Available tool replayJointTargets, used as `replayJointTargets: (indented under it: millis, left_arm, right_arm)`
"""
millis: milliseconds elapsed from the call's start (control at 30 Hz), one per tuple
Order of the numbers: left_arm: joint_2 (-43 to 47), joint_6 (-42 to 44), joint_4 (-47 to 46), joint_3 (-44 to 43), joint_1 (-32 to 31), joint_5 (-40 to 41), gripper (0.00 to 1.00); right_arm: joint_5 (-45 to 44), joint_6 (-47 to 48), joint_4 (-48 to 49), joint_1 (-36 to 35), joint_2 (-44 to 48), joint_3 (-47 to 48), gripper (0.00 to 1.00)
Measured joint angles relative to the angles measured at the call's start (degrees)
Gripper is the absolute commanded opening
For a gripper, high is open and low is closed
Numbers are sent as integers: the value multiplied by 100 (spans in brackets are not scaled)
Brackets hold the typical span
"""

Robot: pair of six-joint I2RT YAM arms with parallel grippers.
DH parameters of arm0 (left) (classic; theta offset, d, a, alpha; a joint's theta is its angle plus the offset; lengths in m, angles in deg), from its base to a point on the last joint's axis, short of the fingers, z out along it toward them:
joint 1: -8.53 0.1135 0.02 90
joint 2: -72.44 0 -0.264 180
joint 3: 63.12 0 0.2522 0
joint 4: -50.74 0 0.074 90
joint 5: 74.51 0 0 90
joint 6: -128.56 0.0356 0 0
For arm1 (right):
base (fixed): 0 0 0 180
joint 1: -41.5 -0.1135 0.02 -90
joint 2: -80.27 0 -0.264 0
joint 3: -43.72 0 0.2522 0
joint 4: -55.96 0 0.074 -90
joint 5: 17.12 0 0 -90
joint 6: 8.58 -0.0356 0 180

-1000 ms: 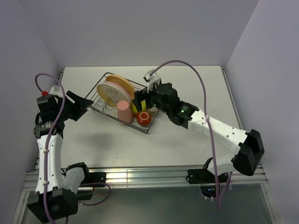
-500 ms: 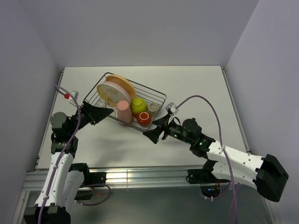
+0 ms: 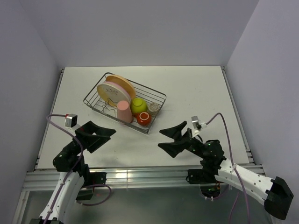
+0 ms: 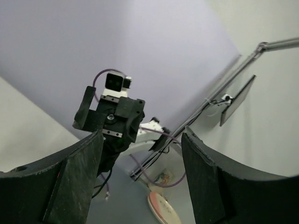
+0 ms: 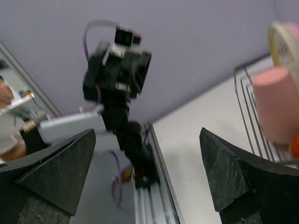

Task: Load the mixed dishes into the dish rack

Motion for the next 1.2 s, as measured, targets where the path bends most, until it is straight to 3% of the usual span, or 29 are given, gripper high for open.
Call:
replayJointTargets:
  millis: [200, 400, 733, 1200]
  left_arm:
    - [1091, -498, -358, 7, -17, 267, 75]
    - [1714, -621, -70, 7, -26, 424, 75]
    - [1727, 11, 2000, 7, -33, 608, 75]
    - [1729, 1145, 4234, 9, -44, 828, 75]
  right_arm:
    - [-782, -562, -269, 9, 1624, -2, 100]
    - [-1799, -935, -1941, 9, 2859, 7, 100]
    - [-3204, -1484, -5018, 11, 2887, -7, 100]
    - [-3545, -1668, -5628, 11, 2889, -7, 100]
